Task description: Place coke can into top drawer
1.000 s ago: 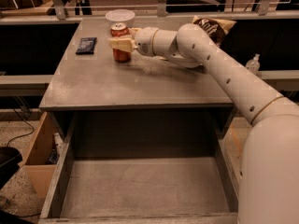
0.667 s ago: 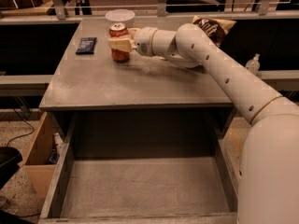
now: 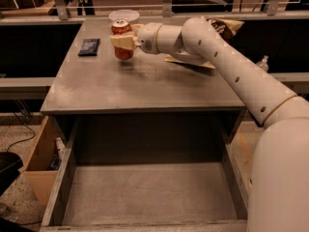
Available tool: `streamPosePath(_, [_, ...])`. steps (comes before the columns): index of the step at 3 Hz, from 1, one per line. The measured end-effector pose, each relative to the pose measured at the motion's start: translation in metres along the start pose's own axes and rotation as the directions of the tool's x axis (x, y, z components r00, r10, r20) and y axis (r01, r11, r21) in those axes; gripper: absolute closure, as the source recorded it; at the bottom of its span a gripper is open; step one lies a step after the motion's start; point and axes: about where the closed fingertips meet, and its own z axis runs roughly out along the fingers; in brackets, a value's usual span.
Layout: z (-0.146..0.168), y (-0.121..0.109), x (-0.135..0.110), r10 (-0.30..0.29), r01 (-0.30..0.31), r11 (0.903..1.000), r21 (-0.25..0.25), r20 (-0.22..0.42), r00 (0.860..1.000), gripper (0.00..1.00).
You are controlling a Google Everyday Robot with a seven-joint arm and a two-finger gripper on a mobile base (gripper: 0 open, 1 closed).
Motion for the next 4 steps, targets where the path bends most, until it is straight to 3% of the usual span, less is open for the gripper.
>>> streamPosePath(1, [-0.025, 0.014, -0.028, -0.045, 0.045, 0.9989, 0.014, -0.001, 0.999, 1.00])
streamPosePath(2, [-0.074, 0.044, -0.050, -0.091, 0.092, 0.9951, 0.038, -0.012, 0.996, 1.00])
streamPosePath(4, [-0.167, 0.134, -0.031, -0.128, 0.128, 0.9917, -0.004, -0.089, 0.988, 1.00])
